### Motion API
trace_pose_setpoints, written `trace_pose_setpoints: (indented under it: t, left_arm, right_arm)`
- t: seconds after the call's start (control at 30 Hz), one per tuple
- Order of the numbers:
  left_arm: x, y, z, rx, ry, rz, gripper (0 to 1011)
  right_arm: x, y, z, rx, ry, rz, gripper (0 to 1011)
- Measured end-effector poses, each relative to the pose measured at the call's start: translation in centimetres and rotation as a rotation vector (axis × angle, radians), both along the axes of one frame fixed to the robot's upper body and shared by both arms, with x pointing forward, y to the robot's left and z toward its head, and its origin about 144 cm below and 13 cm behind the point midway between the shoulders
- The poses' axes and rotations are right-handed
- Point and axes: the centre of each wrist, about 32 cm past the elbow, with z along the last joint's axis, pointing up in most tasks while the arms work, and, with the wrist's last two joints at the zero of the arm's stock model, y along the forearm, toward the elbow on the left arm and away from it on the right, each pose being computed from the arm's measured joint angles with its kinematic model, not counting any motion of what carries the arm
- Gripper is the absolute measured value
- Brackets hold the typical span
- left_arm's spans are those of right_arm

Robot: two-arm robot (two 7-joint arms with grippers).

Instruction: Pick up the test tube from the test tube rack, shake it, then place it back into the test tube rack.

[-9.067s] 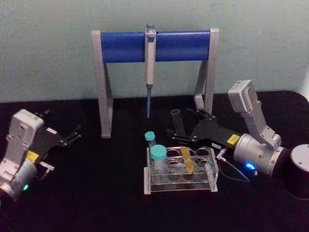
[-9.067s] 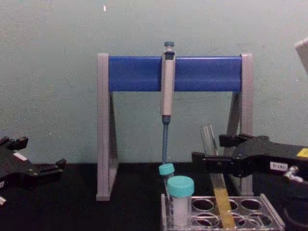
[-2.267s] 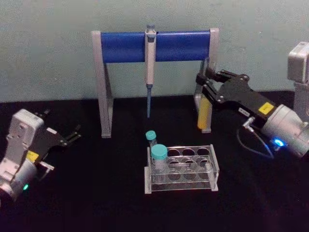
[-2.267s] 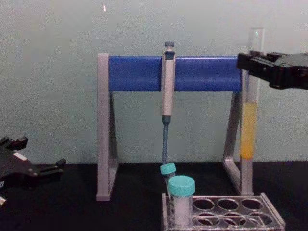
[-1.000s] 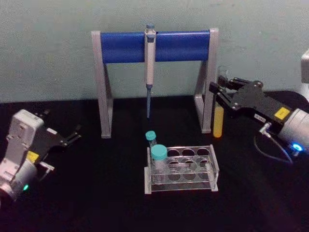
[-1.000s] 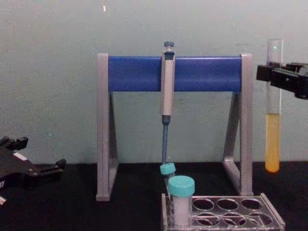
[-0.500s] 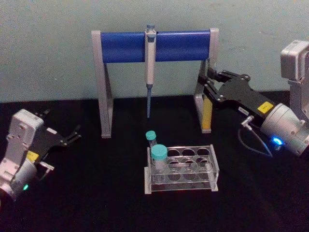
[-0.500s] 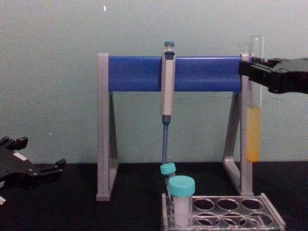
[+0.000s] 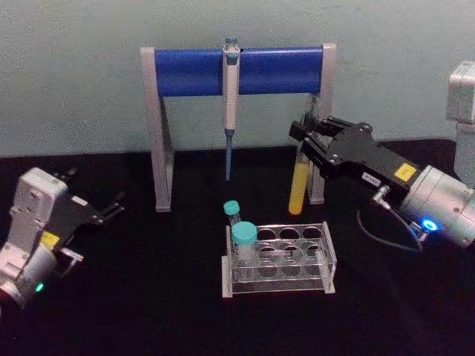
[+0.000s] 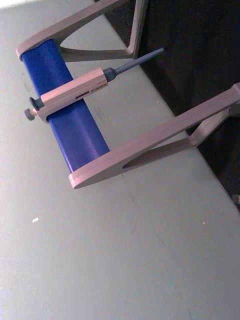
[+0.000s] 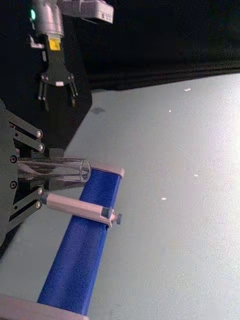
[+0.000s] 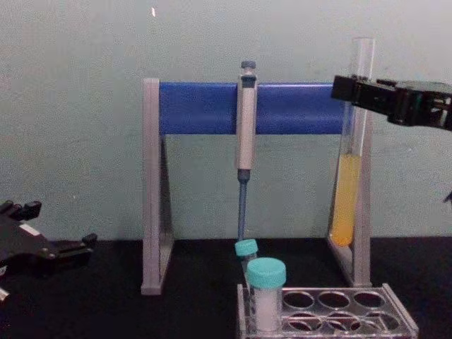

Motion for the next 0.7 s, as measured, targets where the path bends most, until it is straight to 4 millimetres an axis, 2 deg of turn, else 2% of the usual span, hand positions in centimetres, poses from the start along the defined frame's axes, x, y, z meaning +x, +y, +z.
trace_pose_setpoints:
  t: [0.4, 0.6, 0.63, 0.7]
  left_arm:
    - [0.0, 0.0, 0.0, 0.0, 0.0, 0.0, 1001]
    - [0.0, 0.0, 0.0, 0.0, 0.0, 0.0, 1002]
    - [0.0, 0.0, 0.0, 0.0, 0.0, 0.0, 1001]
    - [0.0, 0.0, 0.0, 0.0, 0.0, 0.0, 1001]
  right_arm:
    - [-0.4, -0.9, -0.4, -0.044, -0.008, 0.013, 234]
    - [-0.3, -1.0, -1.5, -0.031, -0.014, 0.023, 235]
    - [0.0, -1.0, -3.3, -0.018, -0.001, 0.018, 234]
    - [0.1, -0.9, -3.4, -0.018, -0.002, 0.017, 234]
